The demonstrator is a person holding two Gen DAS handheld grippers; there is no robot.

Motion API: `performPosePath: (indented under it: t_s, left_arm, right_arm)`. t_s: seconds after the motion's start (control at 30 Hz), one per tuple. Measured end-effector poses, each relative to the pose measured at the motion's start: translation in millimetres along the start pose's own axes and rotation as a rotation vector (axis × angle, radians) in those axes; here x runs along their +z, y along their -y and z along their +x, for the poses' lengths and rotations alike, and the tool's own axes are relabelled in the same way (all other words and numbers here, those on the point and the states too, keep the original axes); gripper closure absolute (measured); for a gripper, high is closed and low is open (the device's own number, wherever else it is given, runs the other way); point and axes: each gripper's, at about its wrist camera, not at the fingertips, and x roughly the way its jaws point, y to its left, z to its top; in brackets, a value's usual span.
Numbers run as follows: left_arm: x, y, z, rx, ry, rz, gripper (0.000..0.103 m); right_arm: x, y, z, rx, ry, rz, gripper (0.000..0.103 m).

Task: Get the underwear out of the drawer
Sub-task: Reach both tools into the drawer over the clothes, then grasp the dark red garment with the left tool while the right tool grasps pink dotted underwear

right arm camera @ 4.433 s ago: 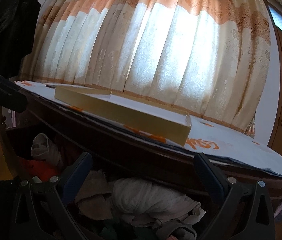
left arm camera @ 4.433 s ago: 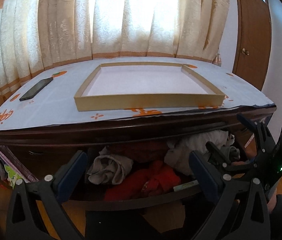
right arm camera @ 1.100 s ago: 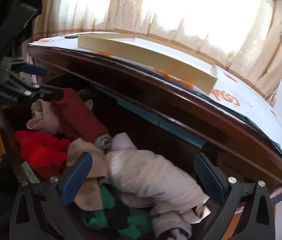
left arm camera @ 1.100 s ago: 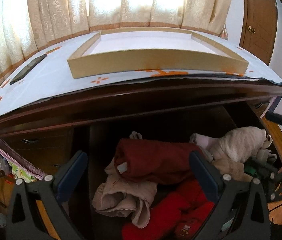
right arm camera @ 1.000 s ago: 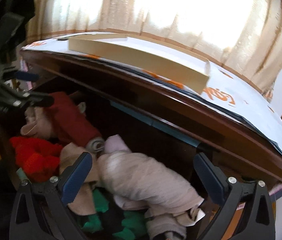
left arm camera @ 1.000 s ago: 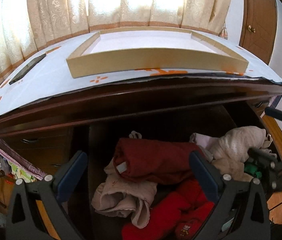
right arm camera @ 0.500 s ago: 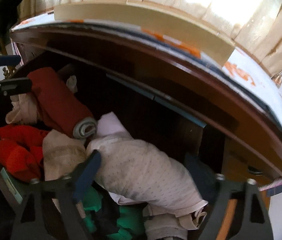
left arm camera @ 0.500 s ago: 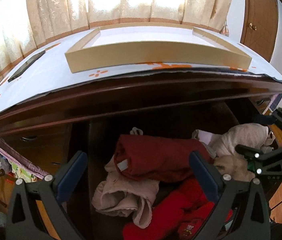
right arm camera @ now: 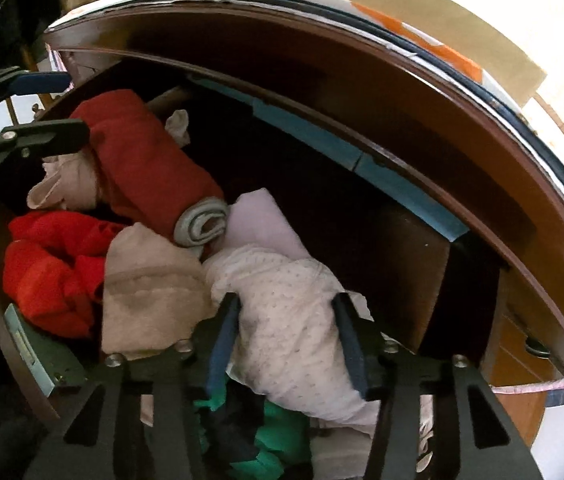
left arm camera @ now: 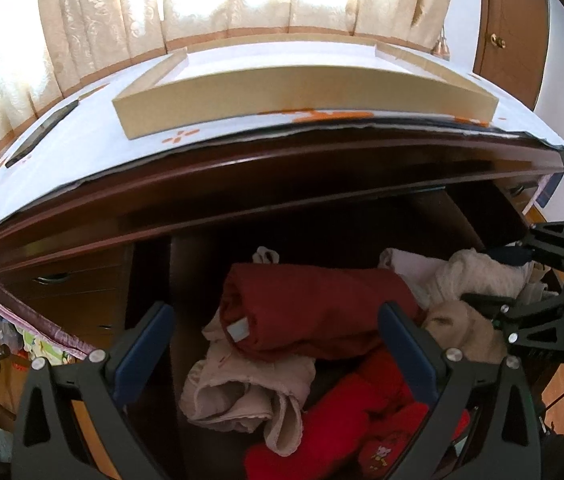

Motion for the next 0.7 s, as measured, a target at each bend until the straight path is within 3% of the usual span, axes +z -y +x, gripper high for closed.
performPosePath:
  t_s: [0.1, 0.27, 0.7]
  left_arm:
    - [1, -1, 4, -0.031, -0.021, -0.013, 0.0]
    - [4, 5, 11, -0.008, -0.042, 0.019, 0.002]
    - [17, 37, 29, 0.008, -0.079, 0.236, 0.002]
  right_arm:
    - [-1, 0, -1, 0.01, 0.005, 0.001, 0.056]
    - [-2, 1, -3, 0.017, 0.008, 0.005, 0.056]
    - [-3, 1, -4, 0.022, 0.012, 0.0, 0.056]
